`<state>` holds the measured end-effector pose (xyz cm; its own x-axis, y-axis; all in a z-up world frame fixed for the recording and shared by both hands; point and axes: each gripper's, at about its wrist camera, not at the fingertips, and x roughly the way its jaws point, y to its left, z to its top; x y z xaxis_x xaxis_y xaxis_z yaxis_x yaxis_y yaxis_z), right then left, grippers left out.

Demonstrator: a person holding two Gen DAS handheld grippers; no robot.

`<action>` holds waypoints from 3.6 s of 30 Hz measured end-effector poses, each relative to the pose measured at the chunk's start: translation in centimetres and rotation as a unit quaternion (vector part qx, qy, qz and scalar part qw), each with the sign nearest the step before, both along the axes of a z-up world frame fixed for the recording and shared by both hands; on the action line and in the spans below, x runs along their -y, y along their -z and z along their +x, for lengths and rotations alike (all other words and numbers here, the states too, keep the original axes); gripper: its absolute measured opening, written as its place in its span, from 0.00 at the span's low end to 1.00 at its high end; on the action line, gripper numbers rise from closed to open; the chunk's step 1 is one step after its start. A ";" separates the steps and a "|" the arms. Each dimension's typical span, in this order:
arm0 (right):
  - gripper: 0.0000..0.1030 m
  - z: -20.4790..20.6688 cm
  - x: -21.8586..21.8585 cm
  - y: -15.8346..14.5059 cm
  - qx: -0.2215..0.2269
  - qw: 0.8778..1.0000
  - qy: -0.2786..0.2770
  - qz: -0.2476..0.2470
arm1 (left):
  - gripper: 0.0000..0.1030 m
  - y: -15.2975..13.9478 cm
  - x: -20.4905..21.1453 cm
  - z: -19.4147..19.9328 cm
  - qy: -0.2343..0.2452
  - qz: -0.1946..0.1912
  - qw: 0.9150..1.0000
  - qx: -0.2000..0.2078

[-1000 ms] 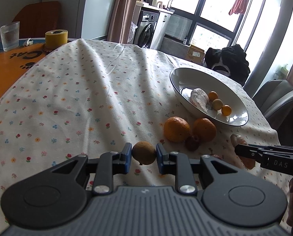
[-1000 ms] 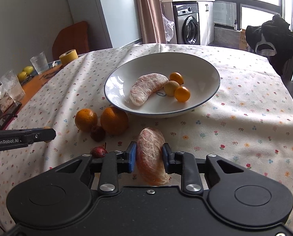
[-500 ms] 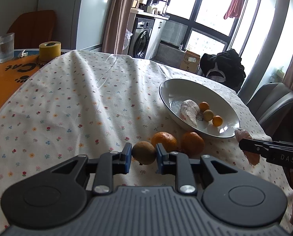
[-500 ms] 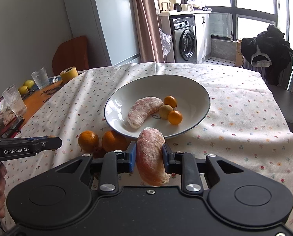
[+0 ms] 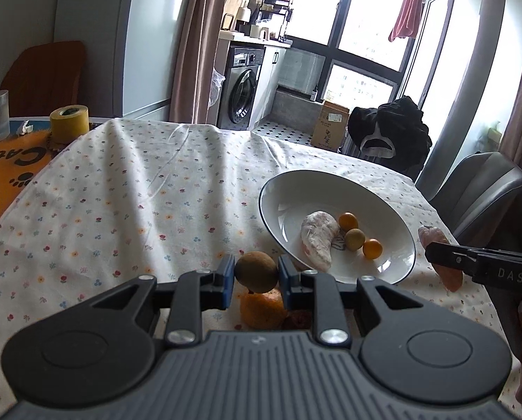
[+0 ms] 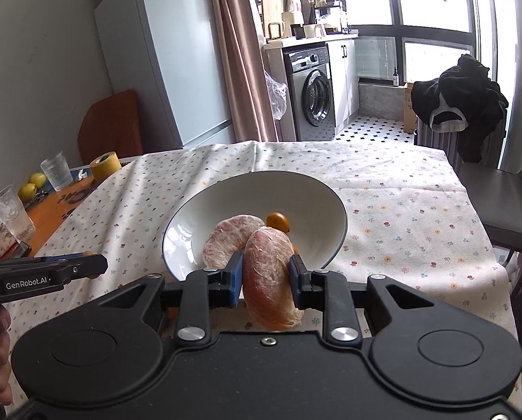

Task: Organize fruits
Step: 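Carry the orange flesh into the white bowl with the right tool while the left drops the kiwi in, then withdraw both open tools from the bowl back toward the remaining fruit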

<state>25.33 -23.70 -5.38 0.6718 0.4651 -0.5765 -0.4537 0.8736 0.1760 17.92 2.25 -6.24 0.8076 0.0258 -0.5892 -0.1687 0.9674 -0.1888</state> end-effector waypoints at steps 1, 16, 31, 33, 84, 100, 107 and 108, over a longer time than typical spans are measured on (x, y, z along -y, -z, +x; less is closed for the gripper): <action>0.25 0.1 0.0 0.0 0.001 1.000 0.001 0.000 | 0.24 -0.1 0.1 0.3 0.001 0.001 1.000 0.001; 0.25 2.9 -0.2 0.3 0.001 1.000 0.008 0.011 | 0.24 0.3 1.6 4.6 0.022 0.010 1.000 -0.009; 0.25 5.4 -0.3 1.2 -0.006 1.000 0.017 0.011 | 0.27 1.5 2.9 8.8 0.037 0.010 0.999 -0.027; 0.25 5.7 -0.3 1.4 -0.008 1.000 0.018 0.011 | 0.31 1.5 2.9 8.9 0.032 0.014 0.999 -0.026; 0.95 0.5 1.0 -1.0 -0.001 0.999 0.006 0.054 | 0.89 -2.0 -0.3 0.1 -0.019 0.019 1.000 -0.013; 1.00 -2.8 2.1 -1.4 -0.003 0.998 0.002 0.067 | 0.92 -2.4 -0.1 -3.5 -0.026 0.018 0.999 -0.012; 1.00 -4.6 2.7 -1.9 -0.005 0.998 -0.002 0.063 | 0.92 -2.9 0.1 -5.1 -0.021 0.020 0.999 -0.013; 1.00 -4.8 2.8 -2.1 -0.004 0.998 -0.002 0.064 | 0.92 -3.0 0.1 -5.2 -0.022 0.022 0.999 -0.014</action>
